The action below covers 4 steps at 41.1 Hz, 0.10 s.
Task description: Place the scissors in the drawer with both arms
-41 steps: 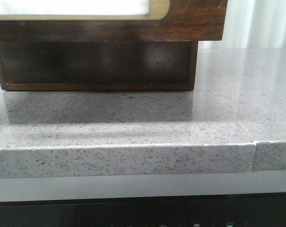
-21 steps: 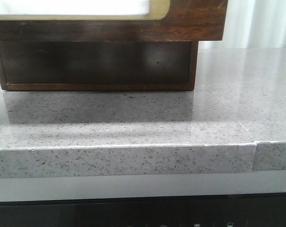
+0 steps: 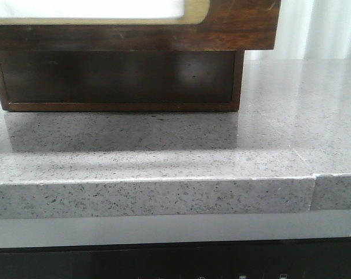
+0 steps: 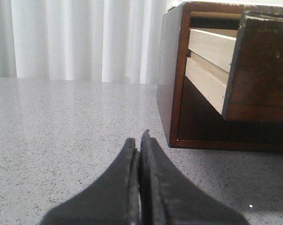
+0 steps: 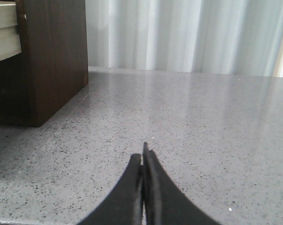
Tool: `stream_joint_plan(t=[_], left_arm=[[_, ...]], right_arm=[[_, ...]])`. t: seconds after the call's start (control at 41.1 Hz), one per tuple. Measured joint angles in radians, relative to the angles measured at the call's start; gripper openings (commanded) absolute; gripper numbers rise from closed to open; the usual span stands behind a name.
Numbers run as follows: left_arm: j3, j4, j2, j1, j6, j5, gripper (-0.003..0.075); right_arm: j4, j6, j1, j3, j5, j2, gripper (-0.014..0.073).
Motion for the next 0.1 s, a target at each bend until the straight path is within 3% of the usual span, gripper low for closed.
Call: stream_joint_plan(t=[0.097], left_arm=[[0.0, 0.0, 0.0, 0.0, 0.0, 0.0, -0.002]], right_arm=[[0.0, 0.0, 0.0, 0.0, 0.0, 0.0, -0.0069]])
